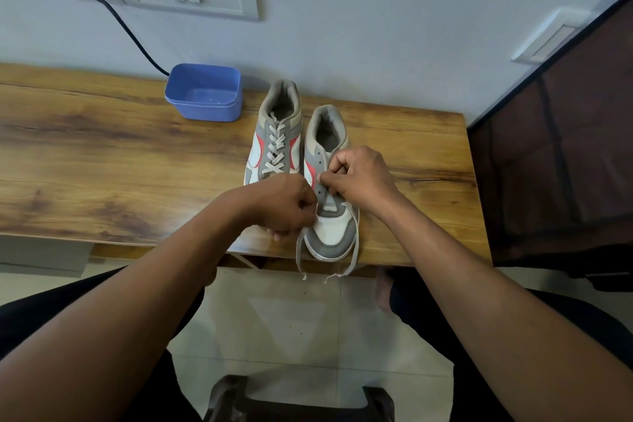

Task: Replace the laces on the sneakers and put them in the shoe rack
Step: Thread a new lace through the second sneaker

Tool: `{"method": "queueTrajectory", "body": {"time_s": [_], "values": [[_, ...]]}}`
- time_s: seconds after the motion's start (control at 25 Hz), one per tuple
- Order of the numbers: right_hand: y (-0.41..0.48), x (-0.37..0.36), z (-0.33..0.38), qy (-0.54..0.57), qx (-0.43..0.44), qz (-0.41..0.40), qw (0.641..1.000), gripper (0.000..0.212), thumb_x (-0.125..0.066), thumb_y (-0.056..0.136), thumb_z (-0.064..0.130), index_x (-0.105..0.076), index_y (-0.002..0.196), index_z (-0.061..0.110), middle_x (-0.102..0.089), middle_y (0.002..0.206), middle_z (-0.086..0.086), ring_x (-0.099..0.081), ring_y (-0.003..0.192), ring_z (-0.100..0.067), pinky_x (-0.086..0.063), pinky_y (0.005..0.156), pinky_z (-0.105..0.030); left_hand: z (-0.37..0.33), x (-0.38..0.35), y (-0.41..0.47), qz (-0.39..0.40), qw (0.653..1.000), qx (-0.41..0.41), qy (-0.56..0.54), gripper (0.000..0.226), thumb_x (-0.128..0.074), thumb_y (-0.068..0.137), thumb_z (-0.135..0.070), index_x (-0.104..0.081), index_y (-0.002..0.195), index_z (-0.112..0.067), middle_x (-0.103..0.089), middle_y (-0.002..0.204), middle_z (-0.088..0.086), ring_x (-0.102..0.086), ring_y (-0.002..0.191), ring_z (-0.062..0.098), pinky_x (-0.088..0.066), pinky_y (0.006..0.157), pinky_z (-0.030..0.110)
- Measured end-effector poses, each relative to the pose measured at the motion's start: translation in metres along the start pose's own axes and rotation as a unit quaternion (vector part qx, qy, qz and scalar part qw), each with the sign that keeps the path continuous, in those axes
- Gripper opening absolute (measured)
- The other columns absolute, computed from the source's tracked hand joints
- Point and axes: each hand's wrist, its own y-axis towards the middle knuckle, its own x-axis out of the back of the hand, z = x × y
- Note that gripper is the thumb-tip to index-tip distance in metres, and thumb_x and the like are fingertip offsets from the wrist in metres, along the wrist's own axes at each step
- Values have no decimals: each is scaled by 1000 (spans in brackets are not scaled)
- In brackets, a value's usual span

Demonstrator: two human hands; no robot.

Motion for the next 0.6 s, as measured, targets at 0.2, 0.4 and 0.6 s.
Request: {"method": "queueTrajectory", "body": {"time_s": [0.2,0.4,0.6], "values": [[1,1,-1,1,-2,2,1000,18,-83,87,24,-73,72,20,-73,64,5,-71,60,-7,-60,63,-34,3,-7,9,-97,994,19,40,39,-63,97,-35,-65,69,-8,-66,52,3,-60,45,12,-45,53,24],[3,2,-2,10,-2,14,1000,19,-84,86,24,-73,71,20,-74,64,5,-68,55,-3,-57,60,-29,-3,-3,3,-67,996,-12,62,31,-55,91,-12,-63,61,-15,-60,45,-7,-59,45,8,-56,62,33],[1,2,-1,0,-1,21,1000,22,-85,86,26,-71,69,25,-74,65,6,-69,58,-4,-53,57,-25,-1,-11,1,-50,999,10,-9,26,-56,95,-14,-70,74,-6,-72,61,8,-70,55,20,-56,55,23]]}}
